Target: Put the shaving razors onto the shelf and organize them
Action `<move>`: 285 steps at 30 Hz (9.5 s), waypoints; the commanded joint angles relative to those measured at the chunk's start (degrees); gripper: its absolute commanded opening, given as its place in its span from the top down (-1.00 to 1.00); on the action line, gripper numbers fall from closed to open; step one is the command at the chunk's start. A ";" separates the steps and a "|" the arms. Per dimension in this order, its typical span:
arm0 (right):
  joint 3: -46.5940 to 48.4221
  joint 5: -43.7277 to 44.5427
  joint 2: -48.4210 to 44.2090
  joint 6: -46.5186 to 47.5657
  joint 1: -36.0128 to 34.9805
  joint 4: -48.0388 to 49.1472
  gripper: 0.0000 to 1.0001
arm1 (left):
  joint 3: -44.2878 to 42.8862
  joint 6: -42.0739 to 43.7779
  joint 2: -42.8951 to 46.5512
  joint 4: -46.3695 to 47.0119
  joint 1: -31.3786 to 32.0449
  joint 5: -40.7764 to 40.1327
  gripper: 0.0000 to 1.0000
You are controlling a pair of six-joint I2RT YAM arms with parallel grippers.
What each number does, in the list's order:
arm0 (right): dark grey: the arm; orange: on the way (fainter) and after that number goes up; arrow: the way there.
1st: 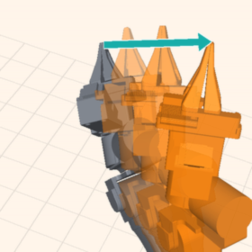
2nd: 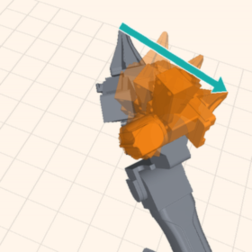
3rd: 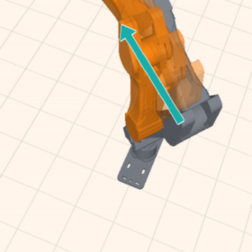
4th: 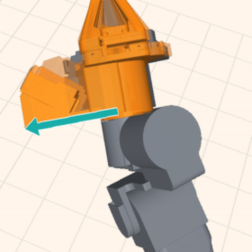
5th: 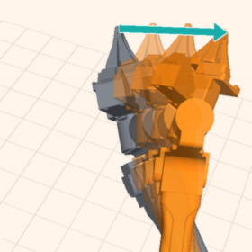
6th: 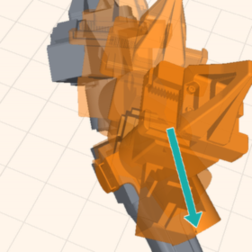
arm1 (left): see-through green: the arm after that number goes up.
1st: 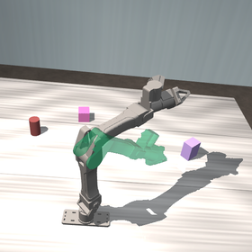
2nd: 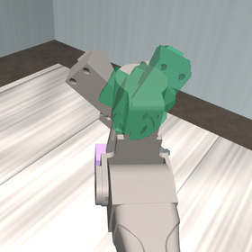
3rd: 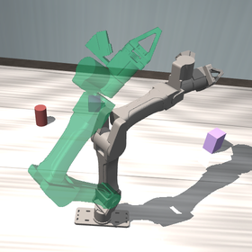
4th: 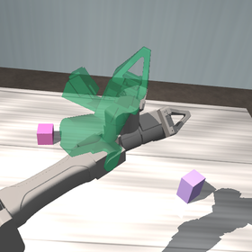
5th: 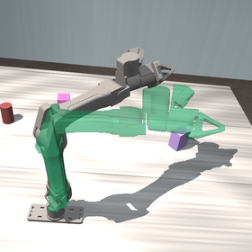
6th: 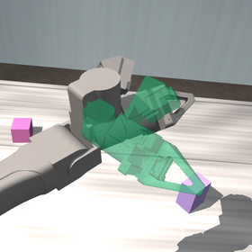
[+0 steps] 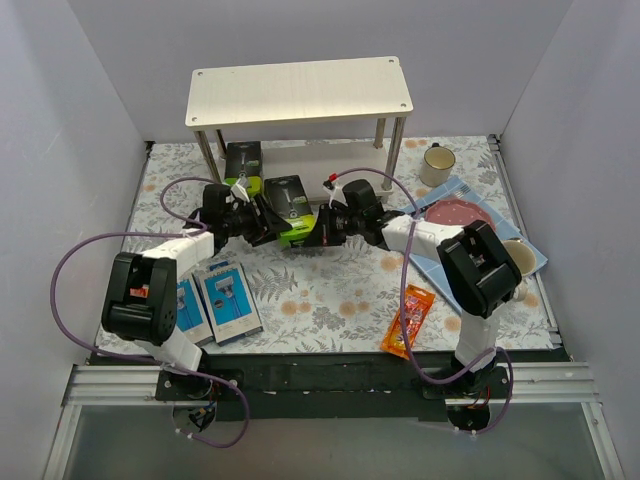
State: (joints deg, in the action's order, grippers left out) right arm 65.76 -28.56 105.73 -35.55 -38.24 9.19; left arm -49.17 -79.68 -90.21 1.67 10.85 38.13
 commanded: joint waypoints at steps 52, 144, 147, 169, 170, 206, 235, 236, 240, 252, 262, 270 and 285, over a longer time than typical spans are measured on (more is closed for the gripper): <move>40.41 -0.62 31.11 -1.98 3.08 7.86 0.97 | 3.46 31.16 16.12 -28.74 -19.47 3.18 -0.22; 30.10 11.32 6.65 47.00 5.19 -27.66 0.22 | 11.02 19.38 21.39 -14.76 -18.85 16.37 -0.70; 33.19 14.92 10.18 39.34 5.54 -25.55 0.29 | 9.98 20.70 21.66 -16.43 -19.11 15.75 -0.69; 53.86 36.56 27.68 21.93 2.73 -21.93 -0.21 | 8.74 22.73 19.46 -18.46 -19.90 15.75 -0.69; 53.86 36.38 27.51 21.84 2.73 -21.85 -0.25 | 8.65 22.73 19.46 -18.55 -19.82 15.75 -0.69; 41.64 32.17 17.92 27.99 5.81 -19.39 0.38 | 11.64 18.07 21.75 -14.77 -19.90 16.89 -0.68; 48.50 23.36 25.58 25.88 5.45 -19.03 0.37 | -0.64 30.19 20.60 -28.30 -23.16 -2.67 -0.65; 48.41 24.85 25.05 26.14 5.63 -19.30 0.37 | -1.97 31.94 20.87 -30.91 -23.16 -10.11 -0.66; 45.43 28.03 18.92 27.99 6.60 -20.87 -0.10 | -9.97 43.34 19.21 -38.75 -23.16 -29.74 -0.78; 21.88 22.59 -3.58 34.49 6.95 -28.00 -0.43 | -11.92 54.02 8.85 -50.89 -33.87 -48.59 -0.78; 14.49 20.56 -10.37 37.75 6.95 -29.50 -0.44 | -10.78 54.89 -3.91 -43.52 -40.91 -52.18 -0.65; 9.66 21.52 -13.01 38.10 6.95 -27.91 -0.46 | -10.60 57.71 -9.36 -41.93 -43.55 -52.29 -0.47; 7.81 23.37 -13.18 38.45 6.95 -25.28 -0.45 | -25.45 55.96 -2.68 -53.34 -38.19 -42.62 0.27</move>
State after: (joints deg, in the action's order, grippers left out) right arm 74.48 -5.93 94.85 2.20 -31.24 -18.83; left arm -70.61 -23.27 -95.31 -46.70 -29.67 -7.90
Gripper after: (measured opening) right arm 0.729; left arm 0.403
